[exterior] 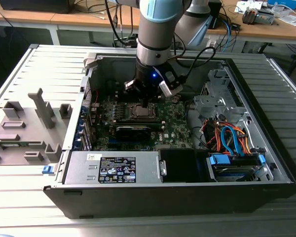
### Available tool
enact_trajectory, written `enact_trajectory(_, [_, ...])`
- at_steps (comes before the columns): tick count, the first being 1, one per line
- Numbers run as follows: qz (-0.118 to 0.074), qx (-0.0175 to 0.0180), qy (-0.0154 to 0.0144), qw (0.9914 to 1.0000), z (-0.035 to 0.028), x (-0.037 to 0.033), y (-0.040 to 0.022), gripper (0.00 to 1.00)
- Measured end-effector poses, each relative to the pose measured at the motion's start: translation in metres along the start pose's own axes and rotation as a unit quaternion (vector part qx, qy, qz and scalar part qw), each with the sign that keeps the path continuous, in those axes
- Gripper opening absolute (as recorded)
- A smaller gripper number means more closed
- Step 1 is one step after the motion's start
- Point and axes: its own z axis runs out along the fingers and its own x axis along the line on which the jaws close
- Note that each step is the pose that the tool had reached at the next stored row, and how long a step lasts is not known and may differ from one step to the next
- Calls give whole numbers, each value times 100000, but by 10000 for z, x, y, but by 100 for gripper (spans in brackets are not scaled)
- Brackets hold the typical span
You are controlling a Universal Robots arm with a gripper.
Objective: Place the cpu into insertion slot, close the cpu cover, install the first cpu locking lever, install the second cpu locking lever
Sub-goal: 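Install the second cpu locking lever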
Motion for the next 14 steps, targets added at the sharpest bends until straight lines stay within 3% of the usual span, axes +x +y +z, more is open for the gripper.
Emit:
enact_trajectory(1, [30,721,148,99997,-15,0,4,11])
enact_trajectory(2, [93,2030,393,99979,-30,0,13,11])
enact_trajectory(4, [225,5026,962,99869,-45,-8,54,11])
enact_trajectory(5, [263,5860,1113,99822,-44,-14,86,11])
enact_trajectory(6, [305,6728,1280,99765,-40,-23,132,11])
enact_trajectory(7, [366,8023,1524,99665,-32,-39,219,11])
enact_trajectory(8, [420,9251,1753,99555,-38,-49,268,11])
enact_trajectory(9, [447,9702,1840,99510,-69,-50,285,11])
enact_trajectory(10, [446,9910,1883,99489,-111,-51,293,11])
enact_trajectory(14, [451,9924,1876,99488,-214,-48,303,11])
